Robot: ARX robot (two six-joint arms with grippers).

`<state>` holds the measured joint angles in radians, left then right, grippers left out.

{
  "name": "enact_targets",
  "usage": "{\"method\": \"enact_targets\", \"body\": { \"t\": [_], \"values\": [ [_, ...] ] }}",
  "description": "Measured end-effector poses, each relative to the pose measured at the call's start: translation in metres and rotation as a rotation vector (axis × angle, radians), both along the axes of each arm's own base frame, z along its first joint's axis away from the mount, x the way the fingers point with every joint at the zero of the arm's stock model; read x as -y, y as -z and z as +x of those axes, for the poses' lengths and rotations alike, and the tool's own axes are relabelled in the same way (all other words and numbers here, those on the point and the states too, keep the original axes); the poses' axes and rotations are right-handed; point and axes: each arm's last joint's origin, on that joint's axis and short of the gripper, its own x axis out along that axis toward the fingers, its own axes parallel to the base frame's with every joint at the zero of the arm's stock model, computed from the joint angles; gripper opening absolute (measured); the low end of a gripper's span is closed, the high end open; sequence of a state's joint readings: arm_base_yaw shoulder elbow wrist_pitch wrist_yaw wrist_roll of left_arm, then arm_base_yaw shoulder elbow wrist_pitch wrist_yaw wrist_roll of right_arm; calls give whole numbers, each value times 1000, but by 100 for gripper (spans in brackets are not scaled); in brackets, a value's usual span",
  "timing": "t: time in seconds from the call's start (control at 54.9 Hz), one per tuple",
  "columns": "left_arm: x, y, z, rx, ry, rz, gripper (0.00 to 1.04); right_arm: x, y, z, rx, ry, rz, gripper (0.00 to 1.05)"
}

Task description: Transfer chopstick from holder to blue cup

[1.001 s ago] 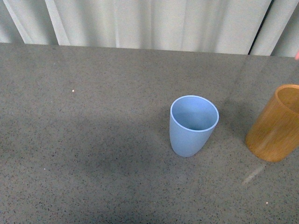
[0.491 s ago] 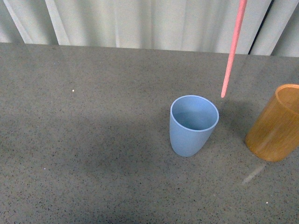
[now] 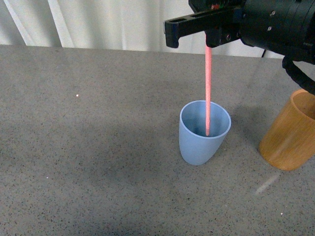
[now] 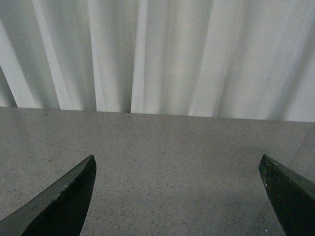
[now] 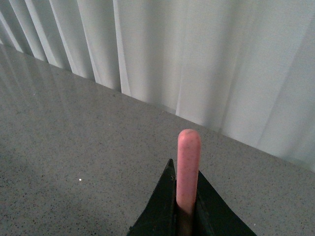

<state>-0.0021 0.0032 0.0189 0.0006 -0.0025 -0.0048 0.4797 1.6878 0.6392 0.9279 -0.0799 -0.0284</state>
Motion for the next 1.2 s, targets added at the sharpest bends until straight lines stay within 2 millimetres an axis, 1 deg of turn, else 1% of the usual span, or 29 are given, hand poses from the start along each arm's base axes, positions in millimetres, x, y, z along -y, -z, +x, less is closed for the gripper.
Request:
{"method": "enact_targets", "body": {
  "t": [0.018, 0.073, 0.164, 0.237, 0.328, 0.346, 0.437, 0.528, 0.546, 0.601, 0.637, 0.746, 0.819, 0.837, 0.874, 0.892, 0.928, 1.001, 1.056, 1.092, 1.129, 1.201],
  "values": [
    [0, 0, 0, 0, 0, 0, 98, 0, 1, 0, -2, 1, -2, 4],
    [0, 0, 0, 0, 0, 0, 98, 0, 5, 1, -10, 17, -4, 19],
    [0, 0, 0, 0, 0, 0, 98, 2, 6, 1, -23, 28, 5, 36],
    [0, 0, 0, 0, 0, 0, 98, 4, 3, 0, -27, 40, 13, 47],
    [0, 0, 0, 0, 0, 0, 98, 10, -5, -4, -24, 55, 33, 65],
    [0, 0, 0, 0, 0, 0, 98, 11, -6, -5, -23, 57, 34, 66],
    [0, 0, 0, 0, 0, 0, 98, 19, -19, -10, -11, 73, 58, 82],
    [0, 0, 0, 0, 0, 0, 98, 28, -29, -16, 2, 93, 67, 96],
    [0, 0, 0, 0, 0, 0, 98, 31, -32, -19, 3, 104, 67, 97],
    [0, 0, 0, 0, 0, 0, 98, 41, -38, -24, 6, 151, 65, 94],
    [0, 0, 0, 0, 0, 0, 98, 48, -40, -27, 3, 186, 62, 94],
    [0, 0, 0, 0, 0, 0, 98, 82, -48, -40, -42, 412, 51, 95],
    [0, 0, 0, 0, 0, 0, 98, 114, -50, -58, -82, 616, 22, 95],
    [0, 0, 0, 0, 0, 0, 98, 117, -50, -61, -87, 635, 18, 95],
    [0, 0, 0, 0, 0, 0, 98, 130, -47, -75, -112, 695, 1, 95],
    [0, 0, 0, 0, 0, 0, 98, 133, -46, -78, -120, 706, -4, 95],
    [0, 0, 0, 0, 0, 0, 98, 141, -41, -94, -147, 736, -31, 95],
    [0, 0, 0, 0, 1, 0, 98, 146, -34, -111, -170, 749, -60, 95],
    [0, 0, 0, 0, 0, 0, 98, 148, -34, -116, -149, 729, -50, 93],
    [0, 0, 0, 0, 0, 0, 98, 149, -34, -117, -84, 673, -9, 89],
    [0, 0, 0, 0, 0, 0, 98, 149, -33, -119, 4, 603, 30, 82],
    [0, 0, 0, 0, -1, 0, 98, 149, -29, -124, 75, 561, 51, 71]
  ]
}}
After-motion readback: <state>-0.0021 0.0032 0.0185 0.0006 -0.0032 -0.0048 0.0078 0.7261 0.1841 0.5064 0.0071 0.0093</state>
